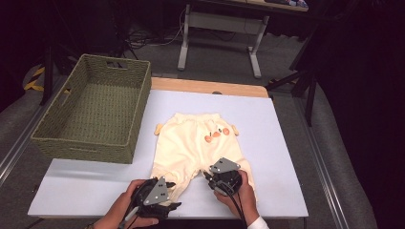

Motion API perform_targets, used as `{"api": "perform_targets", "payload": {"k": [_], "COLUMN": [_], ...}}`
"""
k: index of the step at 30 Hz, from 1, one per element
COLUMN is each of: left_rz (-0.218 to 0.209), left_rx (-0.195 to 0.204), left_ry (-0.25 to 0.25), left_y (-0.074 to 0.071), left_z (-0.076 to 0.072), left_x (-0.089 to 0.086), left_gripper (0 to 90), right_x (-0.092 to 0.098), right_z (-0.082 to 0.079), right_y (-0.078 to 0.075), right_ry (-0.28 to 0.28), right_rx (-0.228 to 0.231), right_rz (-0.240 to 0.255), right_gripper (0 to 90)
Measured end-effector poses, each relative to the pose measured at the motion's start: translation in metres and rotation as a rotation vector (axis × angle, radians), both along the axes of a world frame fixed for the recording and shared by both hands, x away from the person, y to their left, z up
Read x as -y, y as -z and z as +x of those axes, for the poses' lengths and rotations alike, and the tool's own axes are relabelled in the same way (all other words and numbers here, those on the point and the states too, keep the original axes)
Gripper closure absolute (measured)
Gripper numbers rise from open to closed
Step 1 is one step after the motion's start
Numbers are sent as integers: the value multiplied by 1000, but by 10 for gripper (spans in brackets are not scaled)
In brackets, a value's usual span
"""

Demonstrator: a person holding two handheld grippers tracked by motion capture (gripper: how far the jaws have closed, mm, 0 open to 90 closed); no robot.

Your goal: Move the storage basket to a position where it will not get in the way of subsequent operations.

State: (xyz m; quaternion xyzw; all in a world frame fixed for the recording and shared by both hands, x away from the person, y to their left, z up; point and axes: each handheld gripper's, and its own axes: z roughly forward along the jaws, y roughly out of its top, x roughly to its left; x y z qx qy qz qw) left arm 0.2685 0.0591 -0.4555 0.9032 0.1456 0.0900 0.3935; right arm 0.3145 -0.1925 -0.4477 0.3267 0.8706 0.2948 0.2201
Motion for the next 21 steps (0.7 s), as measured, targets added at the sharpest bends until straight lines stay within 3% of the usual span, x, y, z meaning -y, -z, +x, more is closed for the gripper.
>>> {"api": "perform_targets", "payload": {"k": [3, 7, 10, 12, 13, 15, 18, 20, 21], "left_rz": [42, 34, 23, -39, -39, -130, -220, -260, -260], "left_rx": [-18, -46, -45, -46, -46, -26, -3, 1, 1], "left_ry": [-11, -13, -13, -11, -11, -10, -23, -23, -23], "left_y": [8, 11, 10, 6, 6, -2, -13, -17, -17], "left_z": [5, 8, 9, 10, 10, 8, 4, 3, 3], "left_x": [2, 0, -1, -6, -6, -12, -18, -22, -22], "left_gripper": [473, 569, 673, 729, 740, 752, 728, 695, 675], "right_x": [-1, -1, -1, 0, 0, 1, 4, 5, 6], "right_z": [3, 4, 4, 5, 6, 5, 6, 6, 5], "right_y": [1, 3, 4, 4, 4, 4, 3, 2, 1], "right_ry": [-9, -11, -6, -11, -8, -6, -3, 7, 5], "right_rx": [-5, -8, -19, -23, -25, -32, -26, -25, -18], "right_rz": [-13, -16, -11, -10, -4, 6, 23, 34, 32], "right_gripper": [652, 649, 664, 684, 689, 690, 645, 627, 621]}}
